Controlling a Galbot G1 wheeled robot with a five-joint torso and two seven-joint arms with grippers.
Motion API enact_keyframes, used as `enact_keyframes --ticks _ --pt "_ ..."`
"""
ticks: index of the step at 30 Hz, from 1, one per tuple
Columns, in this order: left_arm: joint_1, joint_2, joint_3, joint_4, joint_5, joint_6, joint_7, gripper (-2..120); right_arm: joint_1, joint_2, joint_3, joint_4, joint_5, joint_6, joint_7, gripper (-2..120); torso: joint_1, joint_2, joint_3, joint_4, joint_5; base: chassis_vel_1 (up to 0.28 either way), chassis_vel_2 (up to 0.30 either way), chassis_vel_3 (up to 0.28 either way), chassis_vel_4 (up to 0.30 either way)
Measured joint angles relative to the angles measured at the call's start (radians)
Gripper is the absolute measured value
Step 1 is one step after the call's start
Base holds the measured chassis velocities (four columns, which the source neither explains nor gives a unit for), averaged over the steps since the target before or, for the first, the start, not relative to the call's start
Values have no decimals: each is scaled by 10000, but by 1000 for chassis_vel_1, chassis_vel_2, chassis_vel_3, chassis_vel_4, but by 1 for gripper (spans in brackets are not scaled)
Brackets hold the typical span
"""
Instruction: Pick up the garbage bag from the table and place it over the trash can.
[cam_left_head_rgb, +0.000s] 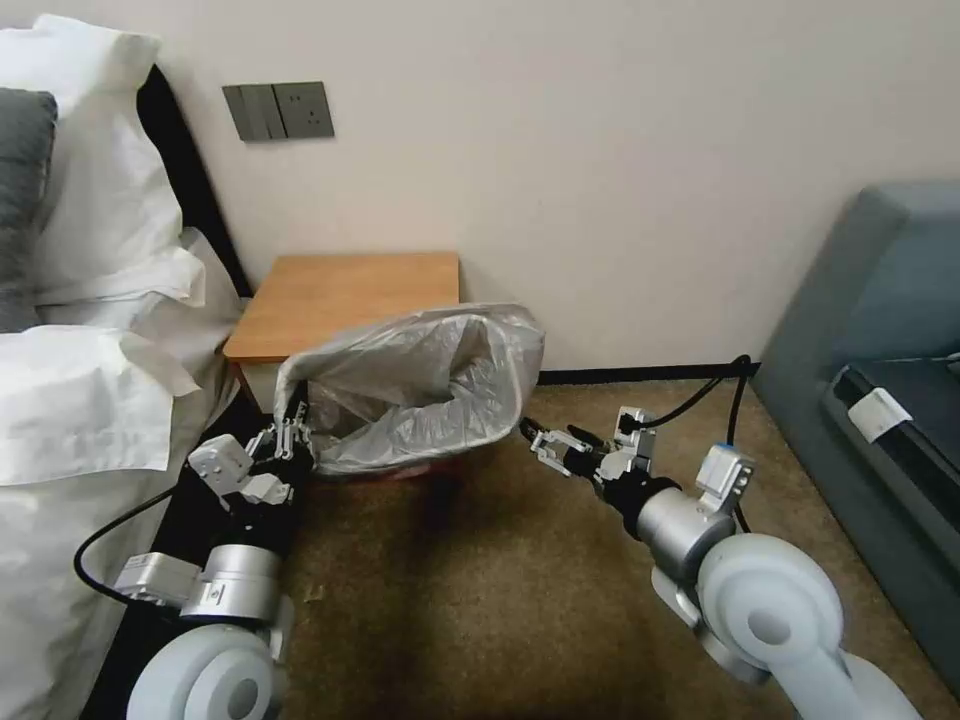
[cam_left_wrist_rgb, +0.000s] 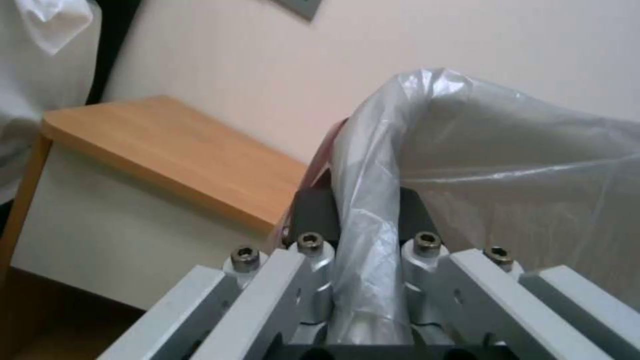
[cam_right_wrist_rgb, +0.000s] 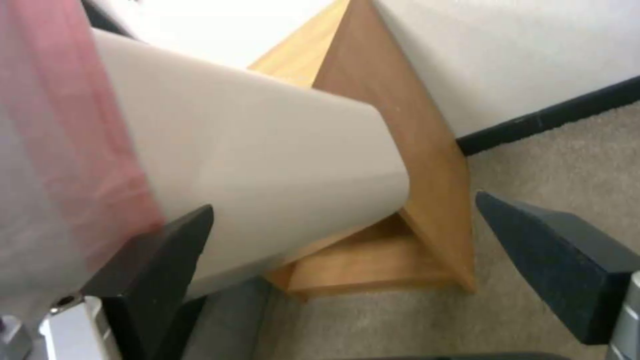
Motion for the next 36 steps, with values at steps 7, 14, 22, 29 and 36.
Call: enact_keyframes --ticks 7,14,22,29,36 --pt "52 26 -45 2 -138 3 25 8 -128 -122 429 -729 -681 88 -932 100 1 0 1 0 1 0 0 0 0" --pt "-99 125 -120 146 -778 176 87 8 -698 -677 1661 -527 -903 993 -2532 100 0 0 0 -2 0 0 0 0 0" --pt "-33 174 -123 111 -987 284 199 8 90 -834 3361 -132 2757 1248 -2736 100 0 0 0 -1 1 0 0 0 0" --pt "135 200 -97 110 -1032 284 717 8 839 -889 2725 331 5208 1136 -1981 100 0 0 0 1 1 0 0 0 0" --pt "59 203 29 127 -938 282 803 8 1385 -477 2220 550 7528 1037 -167 100 0 0 0 0 0 0 0 0 0"
